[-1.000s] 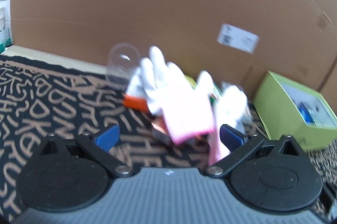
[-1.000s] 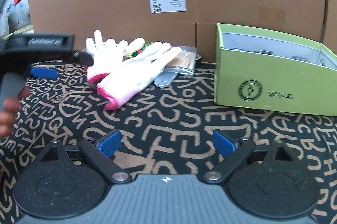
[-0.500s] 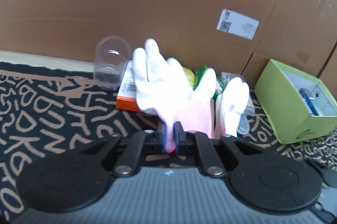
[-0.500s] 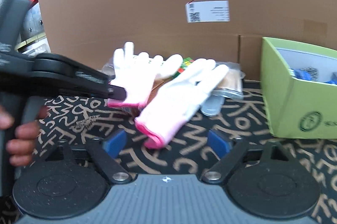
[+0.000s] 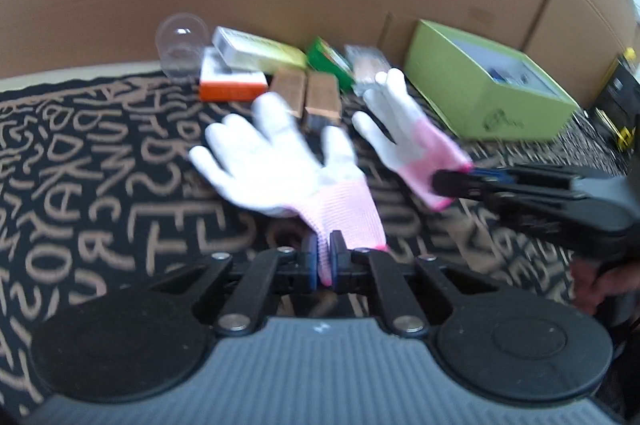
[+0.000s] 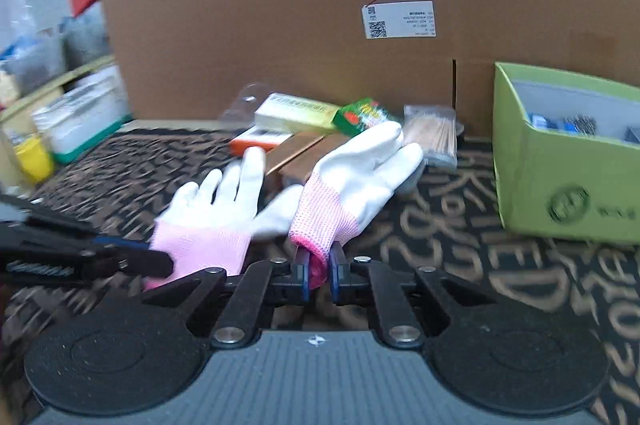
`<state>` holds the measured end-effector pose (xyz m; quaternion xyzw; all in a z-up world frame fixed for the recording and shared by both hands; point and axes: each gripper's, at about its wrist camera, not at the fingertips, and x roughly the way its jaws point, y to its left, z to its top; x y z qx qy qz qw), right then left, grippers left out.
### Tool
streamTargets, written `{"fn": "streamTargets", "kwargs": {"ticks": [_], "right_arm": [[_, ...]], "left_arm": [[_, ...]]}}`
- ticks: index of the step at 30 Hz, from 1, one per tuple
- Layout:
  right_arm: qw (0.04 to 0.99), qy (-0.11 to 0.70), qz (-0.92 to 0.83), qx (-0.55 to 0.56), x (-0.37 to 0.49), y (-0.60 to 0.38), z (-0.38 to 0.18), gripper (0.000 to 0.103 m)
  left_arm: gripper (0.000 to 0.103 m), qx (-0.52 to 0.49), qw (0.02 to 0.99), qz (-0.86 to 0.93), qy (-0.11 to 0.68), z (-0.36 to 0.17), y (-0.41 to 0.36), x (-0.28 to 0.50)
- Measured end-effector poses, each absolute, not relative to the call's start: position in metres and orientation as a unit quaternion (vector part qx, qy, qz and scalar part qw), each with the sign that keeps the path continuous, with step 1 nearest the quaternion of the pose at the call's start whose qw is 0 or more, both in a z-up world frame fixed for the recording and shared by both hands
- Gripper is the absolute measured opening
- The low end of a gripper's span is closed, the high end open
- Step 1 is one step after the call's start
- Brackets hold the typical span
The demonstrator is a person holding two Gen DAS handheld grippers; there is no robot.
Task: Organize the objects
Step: 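Grasp a white glove with the left tool while the right tool grasps the other glove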
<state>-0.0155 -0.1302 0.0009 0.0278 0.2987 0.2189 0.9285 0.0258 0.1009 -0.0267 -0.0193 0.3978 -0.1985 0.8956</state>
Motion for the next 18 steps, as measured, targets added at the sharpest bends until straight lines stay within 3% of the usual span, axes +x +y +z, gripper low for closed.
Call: {"fn": "streamTargets", "kwargs": {"ticks": [1, 3, 4, 5, 6, 7, 8, 9, 14, 16, 18], "right_arm": [[0.926, 0.305, 0.222, 0.029, -0.024, -0.136, 0.001, 0.012], [0.921, 0.321, 0.221, 0.023, -0.037, -0.145, 0.0, 0.013], [0.919, 0.327, 0.22, 0.016, -0.042, -0.149, -0.001, 0.015], [0.919, 0.331, 0.216, 0.01, -0.045, -0.15, -0.001, 0.027], [0.921, 0.328, 0.211, 0.006, -0.047, -0.151, -0.001, 0.047], [0.925, 0.32, 0.205, -0.001, -0.048, -0.15, 0.001, 0.058], [0.929, 0.312, 0.197, -0.009, -0.048, -0.148, 0.003, 0.077], [0.934, 0.302, 0.191, -0.017, -0.046, -0.147, 0.005, 0.08], [0.94, 0.293, 0.16, -0.07, -0.02, -0.126, 0.004, 0.08], [0.937, 0.306, 0.14, -0.096, -0.009, -0.117, -0.005, 0.08], [0.935, 0.315, 0.117, -0.114, -0.001, -0.113, -0.014, 0.08]], "left_arm": [[0.009, -0.013, 0.897, -0.197, 0.396, -0.027, 0.101, 0.02], [0.026, -0.002, 0.902, -0.185, 0.389, -0.028, 0.1, 0.013], [0.047, 0.006, 0.906, -0.178, 0.385, -0.028, 0.099, 0.012], [0.065, 0.013, 0.91, -0.17, 0.377, -0.028, 0.097, 0.013], [0.07, 0.019, 0.916, -0.156, 0.369, -0.027, 0.095, 0.015], [0.074, 0.025, 0.92, -0.144, 0.363, -0.027, 0.092, 0.019], [0.079, 0.03, 0.922, -0.139, 0.359, -0.027, 0.089, 0.024], [0.082, 0.032, 0.923, -0.135, 0.358, -0.027, 0.086, 0.03], [0.098, 0.05, 0.922, -0.129, 0.362, -0.035, 0.065, 0.061], [0.098, 0.06, 0.918, -0.122, 0.373, -0.041, 0.057, 0.069], [0.087, 0.056, 0.913, -0.125, 0.384, -0.048, 0.056, 0.074]]}}
